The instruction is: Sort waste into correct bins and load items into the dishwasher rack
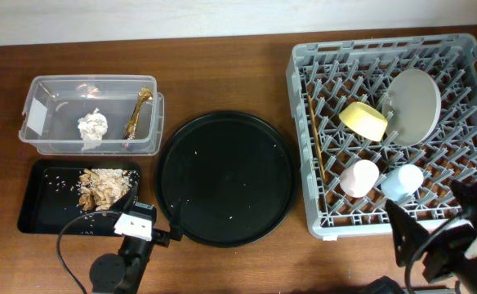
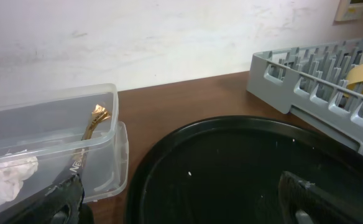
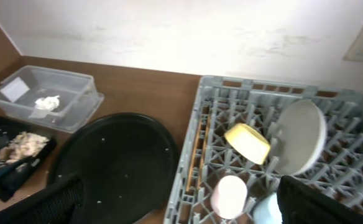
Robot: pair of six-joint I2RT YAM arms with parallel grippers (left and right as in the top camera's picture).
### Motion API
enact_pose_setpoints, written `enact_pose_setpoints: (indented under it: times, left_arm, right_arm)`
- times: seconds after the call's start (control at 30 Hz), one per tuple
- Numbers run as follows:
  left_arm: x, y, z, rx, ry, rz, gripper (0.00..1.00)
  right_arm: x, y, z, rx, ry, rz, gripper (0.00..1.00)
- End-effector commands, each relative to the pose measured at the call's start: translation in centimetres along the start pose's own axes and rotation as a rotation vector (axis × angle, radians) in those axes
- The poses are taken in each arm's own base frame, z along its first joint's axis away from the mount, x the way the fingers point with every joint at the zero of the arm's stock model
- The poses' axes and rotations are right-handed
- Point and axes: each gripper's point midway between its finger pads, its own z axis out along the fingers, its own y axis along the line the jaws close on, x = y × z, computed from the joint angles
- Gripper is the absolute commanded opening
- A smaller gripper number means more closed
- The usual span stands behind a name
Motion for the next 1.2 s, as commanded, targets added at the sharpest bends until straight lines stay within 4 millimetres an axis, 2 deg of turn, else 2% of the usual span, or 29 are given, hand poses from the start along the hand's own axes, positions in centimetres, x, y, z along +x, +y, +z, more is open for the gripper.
enact_pose_setpoints:
  times: [0.0,0.07,0.13,0.17,0.2,0.37,0.5,0.73,0.77,1.17]
  left_arm:
    - [0.2,0.0,0.0,0.003,-0.003,0.012,0.99]
    - [0.2,0.0,0.0,0.003,-0.003,0.012,0.99]
    - [0.2,0.0,0.0,0.003,-0.003,0.012,0.99]
    - [0.2,0.0,0.0,0.003,-0.003,0.012,0.99]
    - [0.2,0.0,0.0,0.003,-0.003,0.012,0.99]
    - [0.2,0.0,0.0,0.003,-0.003,0.012,0.99]
    - [0.2,0.0,0.0,0.003,-0.003,0.012,0.99]
    - [0.2,0.0,0.0,0.004,-0.003,0.012,1.00]
    - [0.2,0.0,0.0,0.003,-0.003,0.012,0.99]
    - [0.2,0.0,0.0,0.003,-0.003,0.012,0.99]
  right_arm:
    - [1.1,-1.9,0.8,0.116,-0.056,-0.031,0.99]
    - [1.9,-2.7,1.9,0.159,-0.096,-0.019,0.99]
    - [4.0,-3.4,4.0,0.198,-0.124,-0.019,0.99]
    - [5.5,-3.8,5.2,0.214,-0.129,-0.013,0.99]
    - [7.9,-4.2,7.2,0.226,-0.137,-0.004,0.99]
    - [14.0,-4.8,12.2,0.213,-0.176,0.014,0.98]
    - [17.0,-5.1,14.3,0.212,-0.213,0.015,0.99]
    - [20.3,-5.2,18.7,0.188,-0.291,0.012,0.99]
    - [19.8,-5.0,18.8,0.177,-0.332,0.011,0.99]
    - [20.0,-5.0,18.9,0.176,-0.324,0.010,0.99]
